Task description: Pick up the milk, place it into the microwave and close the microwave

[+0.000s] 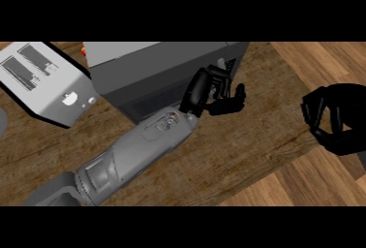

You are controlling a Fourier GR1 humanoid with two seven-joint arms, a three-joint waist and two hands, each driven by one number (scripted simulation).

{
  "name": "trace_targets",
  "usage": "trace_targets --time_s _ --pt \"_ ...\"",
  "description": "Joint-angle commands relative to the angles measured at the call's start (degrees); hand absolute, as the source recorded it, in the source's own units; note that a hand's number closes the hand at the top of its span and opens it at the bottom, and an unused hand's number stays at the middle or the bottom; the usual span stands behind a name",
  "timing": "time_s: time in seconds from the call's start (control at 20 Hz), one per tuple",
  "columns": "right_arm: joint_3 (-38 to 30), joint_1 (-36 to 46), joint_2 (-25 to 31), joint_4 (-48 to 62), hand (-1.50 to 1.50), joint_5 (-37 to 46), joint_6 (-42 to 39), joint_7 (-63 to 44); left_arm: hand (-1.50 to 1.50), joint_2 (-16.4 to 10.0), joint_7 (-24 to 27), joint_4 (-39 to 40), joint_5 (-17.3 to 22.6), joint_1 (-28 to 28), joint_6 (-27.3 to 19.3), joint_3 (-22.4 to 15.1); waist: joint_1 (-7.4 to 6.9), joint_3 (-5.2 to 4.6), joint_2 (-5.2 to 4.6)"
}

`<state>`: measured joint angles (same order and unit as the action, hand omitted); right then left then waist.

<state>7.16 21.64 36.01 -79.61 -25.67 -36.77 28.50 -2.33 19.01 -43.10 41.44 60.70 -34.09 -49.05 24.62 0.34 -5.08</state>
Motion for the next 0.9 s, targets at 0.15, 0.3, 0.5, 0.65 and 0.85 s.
trace_targets --time_s 0.15,0.3,0.5,0.65,0.85 --pt "3.19 -0.03 -0.02 -5.2 1.5 -0.74 -5.13 1.82 1.5 2.2 0.17 2.65 0.24 4.33 -0.78 -0.31 2.18 0.33 -0.19" --pt "3.54 -0.22 0.19 -6.99 1.5 -1.8 -4.95 0.93 1.5 2.19 0.6 2.52 0.62 4.22 -1.61 -0.25 2.99 0.34 -0.24" --pt "4.64 -0.14 0.09 -9.16 1.5 -2.31 -4.66 -0.28 1.5 2.17 1.44 2.24 0.64 3.94 -2.75 -0.88 3.3 0.36 -0.54" --pt "5.27 -0.78 0.56 -10.68 1.5 -2.64 -4.83 -1.06 1.5 2.17 1.45 2.14 1.32 3.42 -3.4 -0.84 3.79 0.33 -0.5" --pt "5.85 -1.15 0.17 -12.95 1.5 -3.52 -4.22 -1.79 1.5 2.15 1.89 2.21 1.53 3.35 -4.57 -0.72 4.08 0.32 -0.38"
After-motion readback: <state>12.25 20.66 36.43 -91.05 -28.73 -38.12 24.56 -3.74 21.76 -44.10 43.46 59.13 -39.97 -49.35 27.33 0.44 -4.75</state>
